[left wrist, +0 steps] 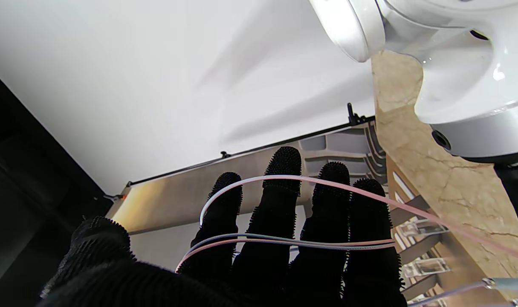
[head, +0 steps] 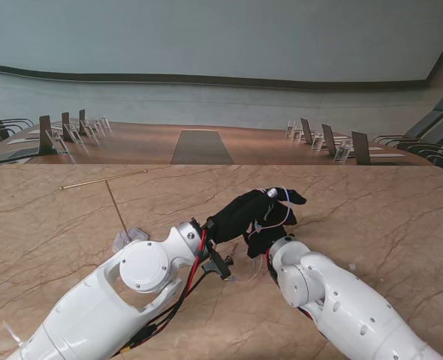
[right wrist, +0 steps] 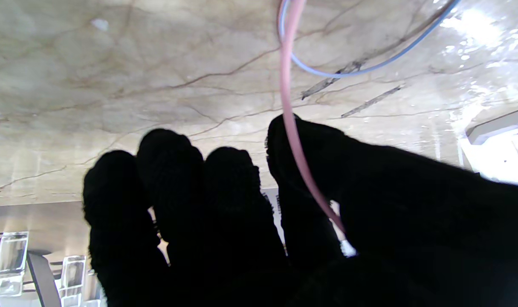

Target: Take the wired earphone off the rack, coil the cable and place them on the table

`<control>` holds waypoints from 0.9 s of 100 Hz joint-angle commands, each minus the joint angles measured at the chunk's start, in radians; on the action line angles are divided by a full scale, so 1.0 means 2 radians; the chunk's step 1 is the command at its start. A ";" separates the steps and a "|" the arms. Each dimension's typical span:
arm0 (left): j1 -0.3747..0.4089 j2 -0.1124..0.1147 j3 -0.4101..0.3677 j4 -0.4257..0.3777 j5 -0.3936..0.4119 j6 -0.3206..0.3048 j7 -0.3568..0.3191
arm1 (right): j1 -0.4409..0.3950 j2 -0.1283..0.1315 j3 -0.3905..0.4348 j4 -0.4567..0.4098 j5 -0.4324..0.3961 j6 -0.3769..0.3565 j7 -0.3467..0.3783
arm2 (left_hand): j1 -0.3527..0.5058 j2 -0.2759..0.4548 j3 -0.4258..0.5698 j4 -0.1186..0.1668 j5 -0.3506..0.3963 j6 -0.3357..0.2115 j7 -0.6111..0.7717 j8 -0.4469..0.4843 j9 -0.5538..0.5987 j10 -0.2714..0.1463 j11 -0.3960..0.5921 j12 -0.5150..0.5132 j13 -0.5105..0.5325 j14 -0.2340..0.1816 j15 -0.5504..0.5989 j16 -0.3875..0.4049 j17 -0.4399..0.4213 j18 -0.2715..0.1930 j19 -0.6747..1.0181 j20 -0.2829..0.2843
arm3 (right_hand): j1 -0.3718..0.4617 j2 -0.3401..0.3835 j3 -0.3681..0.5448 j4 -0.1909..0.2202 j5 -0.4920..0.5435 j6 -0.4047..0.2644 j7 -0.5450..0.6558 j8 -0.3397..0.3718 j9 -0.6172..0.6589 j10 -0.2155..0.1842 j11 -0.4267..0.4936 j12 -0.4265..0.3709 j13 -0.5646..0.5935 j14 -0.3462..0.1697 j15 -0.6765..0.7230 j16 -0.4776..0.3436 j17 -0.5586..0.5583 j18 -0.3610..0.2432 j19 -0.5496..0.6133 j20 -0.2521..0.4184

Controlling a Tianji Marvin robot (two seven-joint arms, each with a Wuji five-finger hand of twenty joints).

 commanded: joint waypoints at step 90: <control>0.040 0.016 -0.008 -0.033 0.023 0.020 -0.036 | 0.033 -0.008 0.052 0.046 -0.025 0.000 -0.056 | -0.002 0.025 -0.001 -0.012 -0.007 -0.025 0.015 0.010 0.005 0.004 0.039 0.032 0.047 0.045 0.069 0.040 0.076 0.089 0.093 0.043 | 0.101 -0.006 0.088 0.023 0.044 -0.158 0.189 0.059 -0.004 0.055 0.023 -0.003 0.018 0.029 0.033 -0.006 -0.004 -0.051 0.063 0.007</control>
